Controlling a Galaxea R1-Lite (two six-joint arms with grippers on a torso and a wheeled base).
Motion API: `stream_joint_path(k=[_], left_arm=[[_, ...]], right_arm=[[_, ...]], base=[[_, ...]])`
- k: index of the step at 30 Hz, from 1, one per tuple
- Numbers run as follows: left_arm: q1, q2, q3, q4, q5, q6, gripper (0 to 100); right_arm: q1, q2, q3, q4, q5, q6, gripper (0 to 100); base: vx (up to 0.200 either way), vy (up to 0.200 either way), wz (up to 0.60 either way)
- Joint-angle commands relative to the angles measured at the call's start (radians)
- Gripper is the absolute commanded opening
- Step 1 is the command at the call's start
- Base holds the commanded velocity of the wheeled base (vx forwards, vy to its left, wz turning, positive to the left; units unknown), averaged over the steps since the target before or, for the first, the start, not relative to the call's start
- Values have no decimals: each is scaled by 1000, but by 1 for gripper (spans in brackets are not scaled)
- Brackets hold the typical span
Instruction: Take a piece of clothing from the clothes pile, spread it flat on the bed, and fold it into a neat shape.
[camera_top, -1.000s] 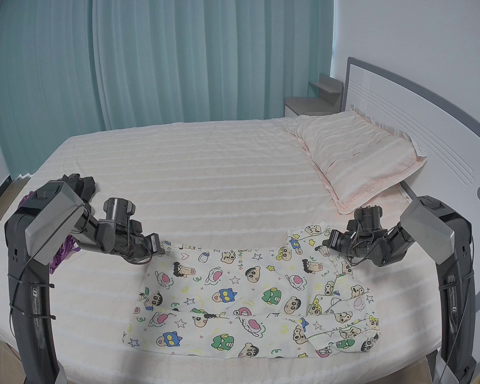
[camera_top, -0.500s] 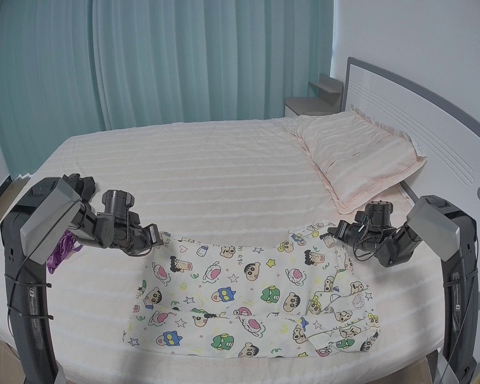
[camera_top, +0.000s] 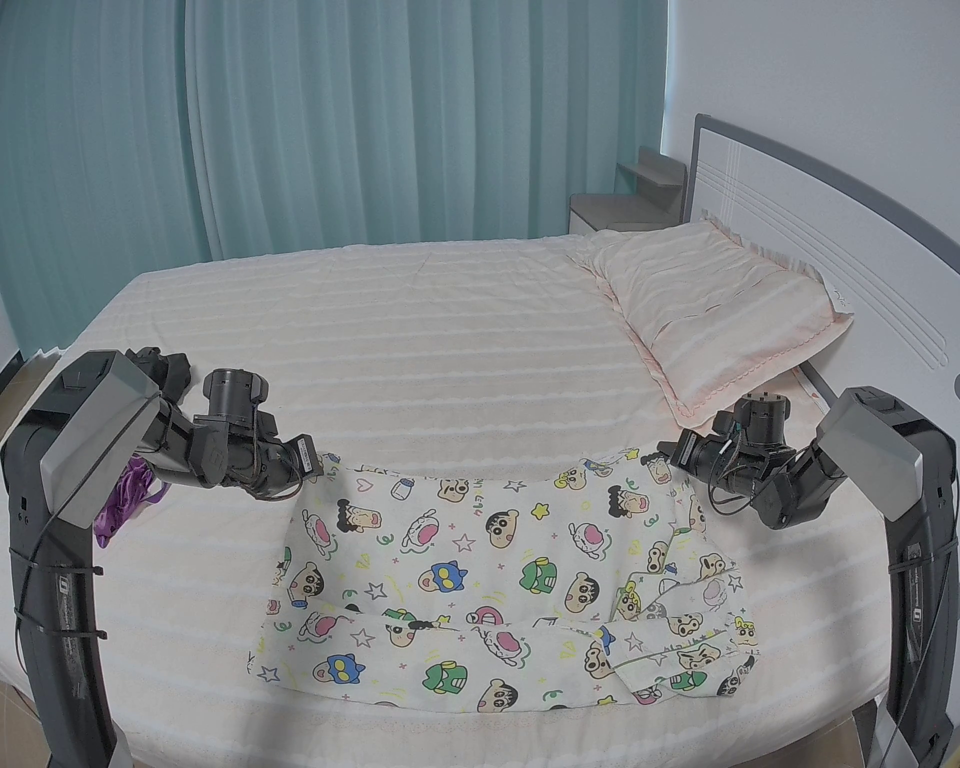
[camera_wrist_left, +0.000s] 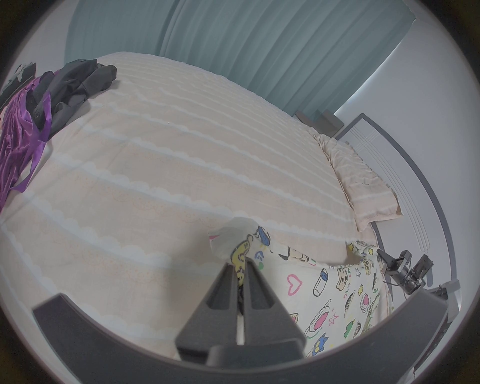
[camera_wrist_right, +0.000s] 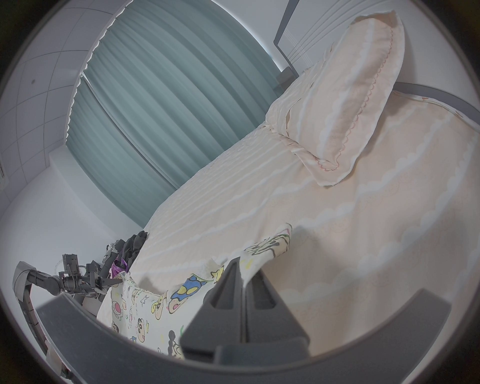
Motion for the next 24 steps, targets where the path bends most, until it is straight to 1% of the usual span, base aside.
stream_joint_path(k=[1, 12, 13, 18, 24], left_arm=[[-1, 3, -12, -1, 1, -11, 0], [-6, -4, -3, -7, 2, -20, 0], [-6, -14, 15, -8, 1, -18, 0], [-4, -47, 40, -8, -1, -17, 0], [-6, -96, 118, -16, -9, 3, 0]], right_arm=[[-1, -3, -3, -2, 0, 0, 0], [-1, -20, 25, -2, 2, 0, 0], [-1, -41, 55, -3, 5, -1, 0], [-12, -101, 120, -5, 42, -3, 0], [-13, -178, 253, -23, 85, -31, 0]], base=[[0, 0, 0], [0, 0, 0], [0, 0, 0], [0, 0, 0], [0, 0, 0]])
